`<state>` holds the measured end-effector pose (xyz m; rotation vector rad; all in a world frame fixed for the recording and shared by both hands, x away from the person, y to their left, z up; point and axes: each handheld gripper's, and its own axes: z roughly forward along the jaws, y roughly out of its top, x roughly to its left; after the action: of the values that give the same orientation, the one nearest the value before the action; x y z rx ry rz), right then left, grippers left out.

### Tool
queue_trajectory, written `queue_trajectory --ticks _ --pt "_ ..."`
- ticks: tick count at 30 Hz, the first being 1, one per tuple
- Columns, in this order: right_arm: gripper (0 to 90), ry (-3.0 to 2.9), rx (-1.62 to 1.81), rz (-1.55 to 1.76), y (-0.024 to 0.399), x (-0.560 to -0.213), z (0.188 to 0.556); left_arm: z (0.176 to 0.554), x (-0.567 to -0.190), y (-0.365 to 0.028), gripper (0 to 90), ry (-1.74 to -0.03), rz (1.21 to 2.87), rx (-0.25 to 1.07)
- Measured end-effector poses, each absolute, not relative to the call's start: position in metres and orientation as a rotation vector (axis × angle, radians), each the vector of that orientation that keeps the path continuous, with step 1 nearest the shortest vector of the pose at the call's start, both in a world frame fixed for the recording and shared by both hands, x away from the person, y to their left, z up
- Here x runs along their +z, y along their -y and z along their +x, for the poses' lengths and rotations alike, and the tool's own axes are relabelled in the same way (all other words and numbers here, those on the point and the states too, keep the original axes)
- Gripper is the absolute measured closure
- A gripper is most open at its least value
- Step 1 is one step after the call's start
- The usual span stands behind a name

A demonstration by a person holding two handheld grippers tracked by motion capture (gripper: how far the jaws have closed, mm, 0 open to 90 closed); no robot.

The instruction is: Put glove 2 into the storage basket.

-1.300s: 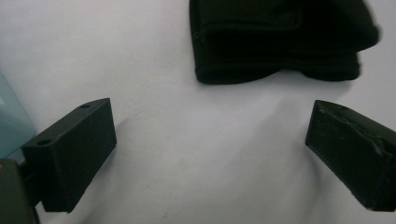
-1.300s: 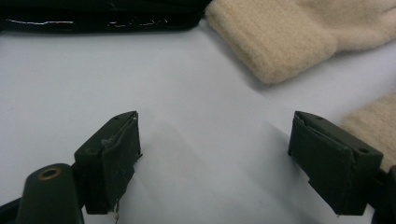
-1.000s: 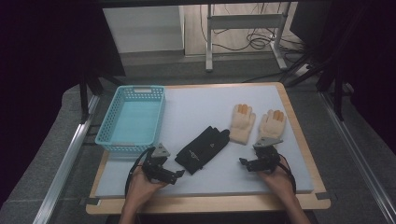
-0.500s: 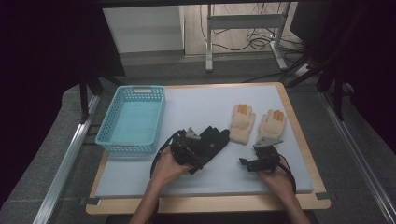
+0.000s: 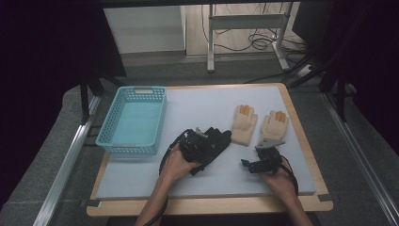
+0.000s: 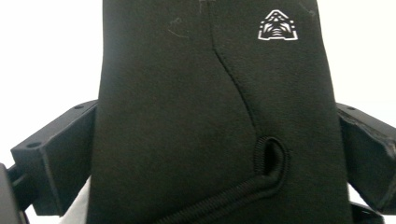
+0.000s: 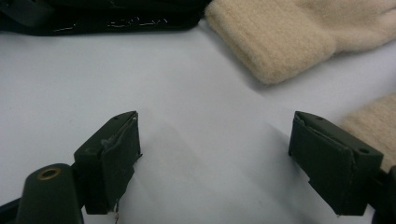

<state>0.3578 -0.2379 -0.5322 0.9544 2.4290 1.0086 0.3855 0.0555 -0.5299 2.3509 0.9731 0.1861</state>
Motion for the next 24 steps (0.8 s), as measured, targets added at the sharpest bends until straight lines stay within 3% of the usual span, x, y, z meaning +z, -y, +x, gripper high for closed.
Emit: queue_trajectory --ticks 9,12,19,24 --pt "16.3 -2.429 1.008 0.954 0.238 -0.532 0.358 0.373 -0.53 -0.046 1.1 -0.953 2.392 0.23" --pt "16.3 -2.428 1.007 0.953 0.238 -0.532 0.358 0.373 -0.525 -0.049 12.8 -0.978 2.386 0.239" --pt "16.3 -2.428 1.007 0.953 0.238 -0.532 0.358 0.371 -0.52 -0.06 50.2 -0.985 2.357 0.26" --pt "16.3 -2.429 1.007 0.954 0.238 -0.532 0.358 0.373 -0.514 -0.061 60.3 -1.0 2.348 0.283"
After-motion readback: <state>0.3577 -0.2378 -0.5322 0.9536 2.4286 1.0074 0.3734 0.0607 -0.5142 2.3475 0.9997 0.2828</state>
